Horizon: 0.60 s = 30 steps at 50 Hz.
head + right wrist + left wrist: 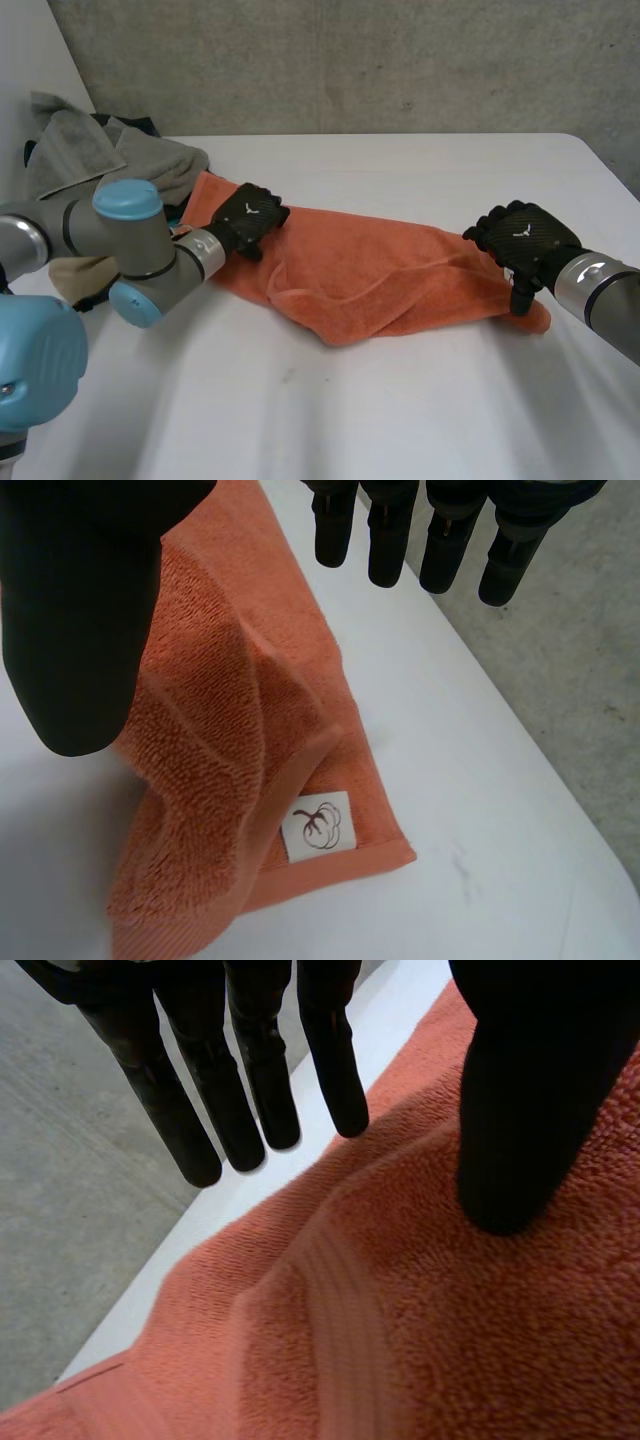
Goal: Fold the laundry.
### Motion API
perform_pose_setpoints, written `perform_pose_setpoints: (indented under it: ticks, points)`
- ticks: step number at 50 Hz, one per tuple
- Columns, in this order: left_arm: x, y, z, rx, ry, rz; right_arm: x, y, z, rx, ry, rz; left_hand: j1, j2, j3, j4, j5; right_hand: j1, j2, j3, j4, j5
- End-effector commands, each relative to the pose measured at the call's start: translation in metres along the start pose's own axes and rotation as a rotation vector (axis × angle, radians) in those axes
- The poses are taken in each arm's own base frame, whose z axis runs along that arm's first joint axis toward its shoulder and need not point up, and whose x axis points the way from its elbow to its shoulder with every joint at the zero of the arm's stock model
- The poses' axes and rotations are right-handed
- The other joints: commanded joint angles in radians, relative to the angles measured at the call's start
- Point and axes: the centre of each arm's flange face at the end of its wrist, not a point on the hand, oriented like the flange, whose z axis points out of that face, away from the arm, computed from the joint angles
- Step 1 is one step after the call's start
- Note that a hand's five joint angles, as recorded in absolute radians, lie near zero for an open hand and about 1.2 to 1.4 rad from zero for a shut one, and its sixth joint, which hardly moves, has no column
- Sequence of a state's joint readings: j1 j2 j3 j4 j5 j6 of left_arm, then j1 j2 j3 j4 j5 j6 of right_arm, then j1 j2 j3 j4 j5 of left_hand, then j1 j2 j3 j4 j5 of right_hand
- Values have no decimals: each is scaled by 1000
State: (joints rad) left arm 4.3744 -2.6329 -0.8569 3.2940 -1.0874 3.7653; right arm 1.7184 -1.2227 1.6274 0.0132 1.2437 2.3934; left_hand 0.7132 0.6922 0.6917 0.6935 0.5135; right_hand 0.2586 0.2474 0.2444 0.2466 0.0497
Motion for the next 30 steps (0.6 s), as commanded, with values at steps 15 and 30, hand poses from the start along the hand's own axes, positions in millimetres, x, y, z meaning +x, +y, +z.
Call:
perform_pose_setpoints:
  ticks: [15, 30]
  points:
    - [-29, -52, -23, -13, -138, 86, 21, -22, 7, 70, 57, -24, 683, 704, 705, 703, 708, -30, -19, -16, -18, 5]
    - [-9, -46, -52, -94, -82, 44, 18, -29, 53, -79, -240, 153, 683, 704, 705, 703, 708, 158, 169, 172, 170, 192]
